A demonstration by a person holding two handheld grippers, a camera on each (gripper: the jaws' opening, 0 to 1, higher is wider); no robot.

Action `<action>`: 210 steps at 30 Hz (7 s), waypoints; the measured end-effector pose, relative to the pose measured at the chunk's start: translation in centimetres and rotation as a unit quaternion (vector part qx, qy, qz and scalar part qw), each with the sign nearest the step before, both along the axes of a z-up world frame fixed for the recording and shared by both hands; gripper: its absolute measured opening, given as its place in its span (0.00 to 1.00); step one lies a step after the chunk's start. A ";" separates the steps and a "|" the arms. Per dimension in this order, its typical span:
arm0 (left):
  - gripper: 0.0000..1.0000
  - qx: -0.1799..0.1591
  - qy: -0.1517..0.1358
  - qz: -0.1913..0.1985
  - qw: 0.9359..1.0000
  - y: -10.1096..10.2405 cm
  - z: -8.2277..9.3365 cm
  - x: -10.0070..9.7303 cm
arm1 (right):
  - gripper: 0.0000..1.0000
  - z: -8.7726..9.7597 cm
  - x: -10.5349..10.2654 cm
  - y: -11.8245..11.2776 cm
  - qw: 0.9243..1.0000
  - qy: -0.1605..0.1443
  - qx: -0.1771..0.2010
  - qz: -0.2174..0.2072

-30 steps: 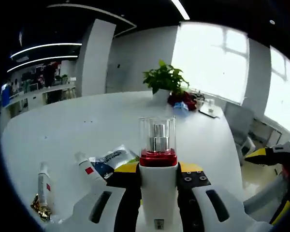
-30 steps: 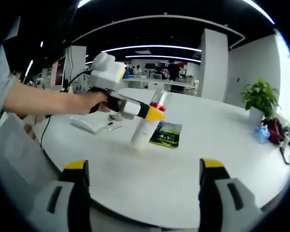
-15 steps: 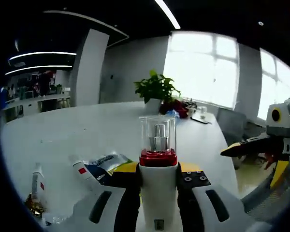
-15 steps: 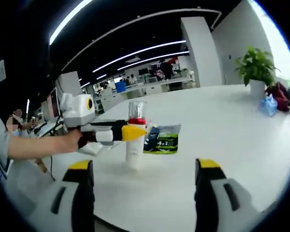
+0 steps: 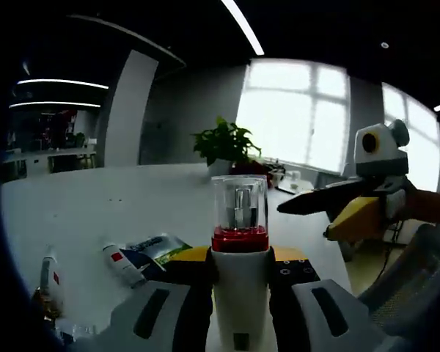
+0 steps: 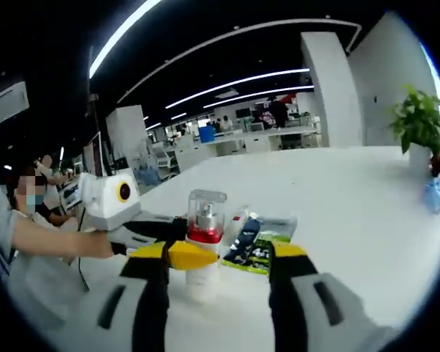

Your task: Arrange the skincare products in the storage area until every visible bottle or jar stands upright without overlapping.

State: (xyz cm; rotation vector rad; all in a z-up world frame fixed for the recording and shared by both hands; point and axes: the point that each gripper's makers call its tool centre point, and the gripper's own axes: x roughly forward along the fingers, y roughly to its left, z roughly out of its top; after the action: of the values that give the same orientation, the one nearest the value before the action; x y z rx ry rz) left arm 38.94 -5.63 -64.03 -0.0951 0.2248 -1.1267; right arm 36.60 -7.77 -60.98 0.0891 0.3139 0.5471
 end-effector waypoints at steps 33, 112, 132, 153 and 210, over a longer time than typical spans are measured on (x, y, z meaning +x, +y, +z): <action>0.25 -0.034 -0.056 -0.045 0.997 2.1 0.2 -1.1 | 0.33 1.6 2.7 6.7 0.983 -0.058 -0.041 0.171; 0.37 0.103 -0.031 -0.079 0.991 -0.1 -1.5 -1.2 | 0.37 1.2 1.9 5.3 0.984 -0.042 -0.129 0.117; 0.28 0.121 -0.048 -0.102 0.986 0.0 -1.5 -1.3 | 0.37 1.1 1.7 5.2 0.985 -0.041 -0.133 0.107; 0.63 0.163 -0.041 -0.088 0.982 3.8 -0.3 -2.9 | 0.73 1.4 0.9 4.4 0.986 -0.032 -0.131 0.098; 0.97 0.139 -0.030 0.150 0.978 18.8 4.0 -7.2 | 1.00 0.5 -5.4 4.4 0.983 -0.013 -0.170 0.066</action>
State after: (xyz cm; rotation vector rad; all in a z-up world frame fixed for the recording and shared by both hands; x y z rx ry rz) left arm 31.72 13.17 -60.02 0.1500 0.3012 -0.7872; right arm 31.15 -3.38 -60.51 -0.2709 0.3862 0.6178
